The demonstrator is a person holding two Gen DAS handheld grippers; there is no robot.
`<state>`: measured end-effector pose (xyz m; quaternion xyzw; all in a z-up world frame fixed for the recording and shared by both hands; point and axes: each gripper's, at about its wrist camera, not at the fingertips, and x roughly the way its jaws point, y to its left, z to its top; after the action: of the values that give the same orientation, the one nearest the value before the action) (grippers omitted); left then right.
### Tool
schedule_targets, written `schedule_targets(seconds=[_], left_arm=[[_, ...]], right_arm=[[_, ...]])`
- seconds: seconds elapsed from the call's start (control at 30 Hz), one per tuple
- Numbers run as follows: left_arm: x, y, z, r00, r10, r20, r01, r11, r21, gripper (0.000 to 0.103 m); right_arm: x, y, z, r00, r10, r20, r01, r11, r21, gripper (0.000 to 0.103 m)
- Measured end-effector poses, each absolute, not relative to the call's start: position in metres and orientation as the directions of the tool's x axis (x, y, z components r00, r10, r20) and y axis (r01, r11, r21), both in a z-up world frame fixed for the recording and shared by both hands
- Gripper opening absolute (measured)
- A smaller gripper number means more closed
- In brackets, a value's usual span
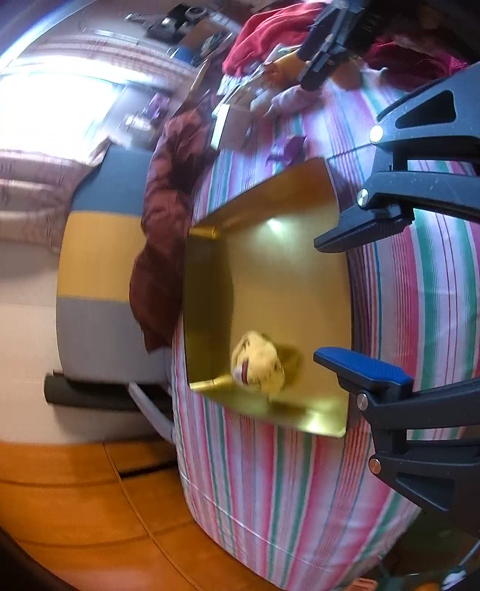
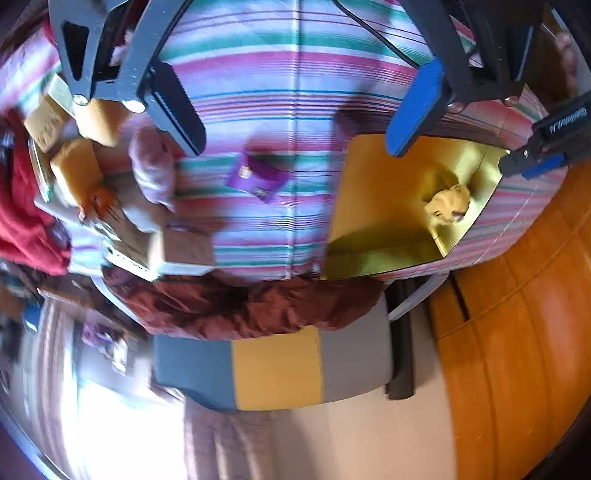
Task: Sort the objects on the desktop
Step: 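Grasp the purple candy packet with the left tool while the right tool grasps a yellow sponge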
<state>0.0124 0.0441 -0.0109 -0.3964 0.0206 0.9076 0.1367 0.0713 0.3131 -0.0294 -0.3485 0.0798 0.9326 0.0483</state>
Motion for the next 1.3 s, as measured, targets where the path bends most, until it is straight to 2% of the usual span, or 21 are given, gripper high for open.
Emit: schedule_targets(seconds=[0.07, 0.17, 0.37, 0.53, 0.67, 0.73, 0.8, 0.93, 1.1, 1.3], left_arm=[[0.013, 0.052, -0.012, -0.634, 0.268, -0.725, -0.309, -0.948, -0.081, 0.054], [0.009, 0.062, -0.013, -0.592, 0.359, -0.722, -0.377, -0.915, -0.146, 0.066], [0.000, 0.083, -0.009, -0.532, 0.428, -0.731, -0.439, -0.877, -0.195, 0.067], [-0.010, 0.115, 0.002, -0.482, 0.485, -0.730, -0.529, -0.825, -0.199, 0.066], [-0.014, 0.148, 0.011, -0.434, 0.546, -0.717, -0.622, -0.757, -0.201, 0.066], [-0.017, 0.167, 0.011, -0.397, 0.559, -0.728, -0.666, -0.721, -0.191, 0.066], [-0.022, 0.187, 0.006, -0.363, 0.559, -0.745, -0.696, -0.695, -0.183, 0.066], [-0.035, 0.218, -0.005, -0.317, 0.535, -0.783, -0.731, -0.663, -0.157, 0.065], [-0.051, 0.254, -0.032, -0.276, 0.465, -0.841, -0.754, -0.647, -0.110, 0.061], [-0.069, 0.288, -0.063, -0.276, 0.355, -0.893, -0.751, -0.659, -0.030, 0.061]], right_arm=[[0.080, 0.333, -0.027, -0.752, 0.055, -0.657, -0.188, -0.973, 0.134, 0.095], [0.096, 0.368, -0.024, -0.738, 0.088, -0.670, -0.257, -0.954, 0.157, 0.095], [0.127, 0.428, -0.029, -0.675, 0.188, -0.714, -0.390, -0.912, 0.128, 0.095], [0.136, 0.450, -0.049, -0.587, 0.196, -0.785, -0.436, -0.894, 0.103, 0.081], [0.129, 0.452, -0.056, -0.596, 0.160, -0.787, -0.430, -0.891, 0.145, 0.079], [0.119, 0.449, -0.060, -0.593, 0.163, -0.789, -0.411, -0.904, 0.121, 0.077], [0.107, 0.445, -0.068, -0.572, 0.157, -0.805, -0.400, -0.911, 0.106, 0.071], [0.098, 0.448, -0.088, -0.518, 0.130, -0.845, -0.396, -0.913, 0.102, 0.048], [0.098, 0.452, -0.087, -0.538, 0.126, -0.833, -0.396, -0.911, 0.119, 0.047], [0.100, 0.456, -0.080, -0.574, 0.122, -0.810, -0.407, -0.900, 0.153, 0.047]])
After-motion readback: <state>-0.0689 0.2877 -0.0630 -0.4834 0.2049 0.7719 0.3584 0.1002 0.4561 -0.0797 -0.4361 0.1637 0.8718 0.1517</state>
